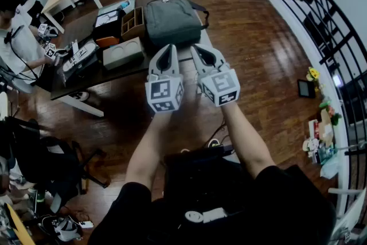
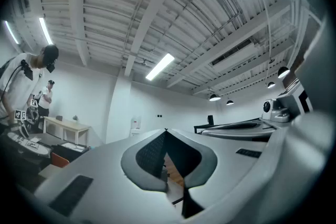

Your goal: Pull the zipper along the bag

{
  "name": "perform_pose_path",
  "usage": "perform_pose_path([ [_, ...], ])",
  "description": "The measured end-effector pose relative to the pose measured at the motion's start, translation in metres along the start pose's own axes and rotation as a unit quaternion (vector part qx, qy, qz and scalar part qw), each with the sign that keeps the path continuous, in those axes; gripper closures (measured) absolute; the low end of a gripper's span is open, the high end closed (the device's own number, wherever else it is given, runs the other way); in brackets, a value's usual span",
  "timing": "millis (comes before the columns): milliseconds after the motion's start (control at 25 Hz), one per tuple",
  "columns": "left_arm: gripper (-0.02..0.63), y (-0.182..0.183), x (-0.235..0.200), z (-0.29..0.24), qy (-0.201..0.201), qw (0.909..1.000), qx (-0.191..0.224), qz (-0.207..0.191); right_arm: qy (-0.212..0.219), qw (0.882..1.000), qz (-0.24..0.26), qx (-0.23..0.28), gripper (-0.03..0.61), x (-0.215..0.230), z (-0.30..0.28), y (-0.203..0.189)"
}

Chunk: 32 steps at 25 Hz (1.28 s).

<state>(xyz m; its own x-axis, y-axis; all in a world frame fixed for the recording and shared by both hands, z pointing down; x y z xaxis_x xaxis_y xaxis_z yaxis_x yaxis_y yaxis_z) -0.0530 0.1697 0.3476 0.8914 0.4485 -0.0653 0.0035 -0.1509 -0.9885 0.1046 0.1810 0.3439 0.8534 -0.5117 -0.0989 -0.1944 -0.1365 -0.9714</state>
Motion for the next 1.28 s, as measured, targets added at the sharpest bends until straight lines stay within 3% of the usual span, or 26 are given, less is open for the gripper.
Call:
perform_pose_path([
  [360, 0.614, 0.001, -0.011, -0.023, 0.002, 1.0, -0.004, 0.007, 0.006, 1.0, 0.007, 0.003, 0.568, 0.014, -0.023, 0.005],
  [920, 0.614, 0.005, -0.045, -0.164, 0.046, 0.9987, -0.02, 0.008, 0.043, 0.999, 0.01, -0.004, 0.568, 0.127, -0.139, -0.004],
  [1280, 0.614, 0.009, -0.053, -0.21, 0.064, 0.9975, -0.028, -0.006, 0.065, 0.998, -0.006, -0.006, 0.568, 0.156, -0.18, -0.004],
])
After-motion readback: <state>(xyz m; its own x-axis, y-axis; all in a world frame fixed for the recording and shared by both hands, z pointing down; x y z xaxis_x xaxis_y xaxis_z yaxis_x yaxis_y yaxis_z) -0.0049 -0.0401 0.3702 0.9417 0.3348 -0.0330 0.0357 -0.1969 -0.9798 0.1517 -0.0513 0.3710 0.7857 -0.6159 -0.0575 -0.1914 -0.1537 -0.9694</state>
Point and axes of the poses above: the fingertips, and each gripper's own axes: z backward along the fingers, x to its right, y out of its top, the point moved 10 cm from there along z, backward along the fingers, and after that the axes turned 15 degrees about -x, right-handed, at the moved point
